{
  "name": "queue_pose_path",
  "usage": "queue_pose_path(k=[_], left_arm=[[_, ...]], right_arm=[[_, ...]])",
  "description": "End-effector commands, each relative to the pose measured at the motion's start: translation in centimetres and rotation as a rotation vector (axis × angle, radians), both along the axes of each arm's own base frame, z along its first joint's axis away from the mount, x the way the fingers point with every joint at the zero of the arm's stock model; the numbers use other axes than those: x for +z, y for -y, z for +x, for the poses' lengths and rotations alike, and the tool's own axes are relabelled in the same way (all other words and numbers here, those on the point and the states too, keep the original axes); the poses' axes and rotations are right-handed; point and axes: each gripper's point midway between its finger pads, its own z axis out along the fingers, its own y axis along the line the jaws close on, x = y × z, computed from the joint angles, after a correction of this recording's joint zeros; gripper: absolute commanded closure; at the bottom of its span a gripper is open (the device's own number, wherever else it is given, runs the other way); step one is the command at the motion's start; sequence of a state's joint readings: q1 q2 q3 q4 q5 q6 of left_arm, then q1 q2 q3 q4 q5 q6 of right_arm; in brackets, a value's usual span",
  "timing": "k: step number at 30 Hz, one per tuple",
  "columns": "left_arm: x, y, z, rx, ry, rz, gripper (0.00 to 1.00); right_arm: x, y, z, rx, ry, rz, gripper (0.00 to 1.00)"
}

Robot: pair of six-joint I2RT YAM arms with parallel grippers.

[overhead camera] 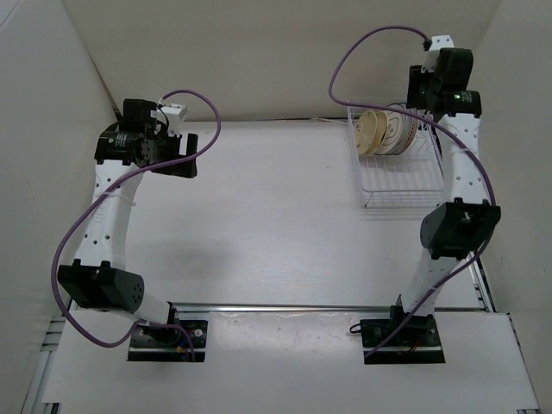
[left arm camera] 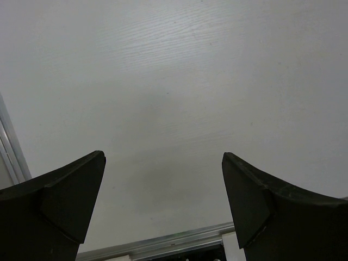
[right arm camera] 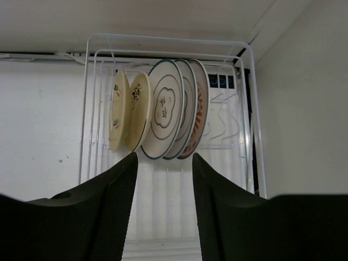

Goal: Unload the plates from the dish rack

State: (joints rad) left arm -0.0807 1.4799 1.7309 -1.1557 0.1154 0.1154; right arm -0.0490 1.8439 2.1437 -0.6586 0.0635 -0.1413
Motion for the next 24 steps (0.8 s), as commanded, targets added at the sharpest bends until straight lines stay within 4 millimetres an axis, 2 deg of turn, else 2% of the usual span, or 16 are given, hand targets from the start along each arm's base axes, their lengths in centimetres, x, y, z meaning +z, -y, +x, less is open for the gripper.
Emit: queue_pose_path(k=[1,5,6,8,9,12,16,18,24], left_arm=[[0.4,1.4,-1.4,-0.086,-0.020,-0.043,0.01],[-1.2,1.1,-1.8,-0.087,-0.061,-0.024,0.01],[-1.7,0.9,-1.9,-0.081,-0.075,-0.016,0.01],[-2.1,0.9,-2.2,-0.081,-0.093,-0.015,0.01],[-2.1,0.9,-2.2,-0.088,-0.091,-0.010,0.01],[-2.1,0.9,-2.2,-0.088,-0.091,-0.010,0.01],[-2.4,0.7,-2.3,-0.082,-0.100,-0.002,0.01],[-2.7,0.7,-2.2,-0.082,-0.109,-0.002,0.01],[-3.0,0.9,-2.1,-0.088,-0.119,-0.009,0.01]], right_arm=[[1.5,-0.7,2.0,0.046,0.053,0.029,0.52],[-1.3,-2.3,3.6,0.144,-0.007,0.056,0.50],[-2.8,-2.5,4.2,0.164,-0.033,0.058,0.49],[-4.4,-3.6,4.5,0.220,-0.069,0.091,0.49],[-6.0,-3.9,4.8,0.242,-0.105,0.098,0.49],[-7.7,-5.9,5.1,0.307,-0.136,0.128,0.48],[-9.1,-7.2,5.2,0.356,-0.169,0.158,0.48],[-10.9,-8.3,5.4,0.373,-0.205,0.163,0.48],[-13.4,-9.0,6.0,0.356,-0.250,0.130,0.48]])
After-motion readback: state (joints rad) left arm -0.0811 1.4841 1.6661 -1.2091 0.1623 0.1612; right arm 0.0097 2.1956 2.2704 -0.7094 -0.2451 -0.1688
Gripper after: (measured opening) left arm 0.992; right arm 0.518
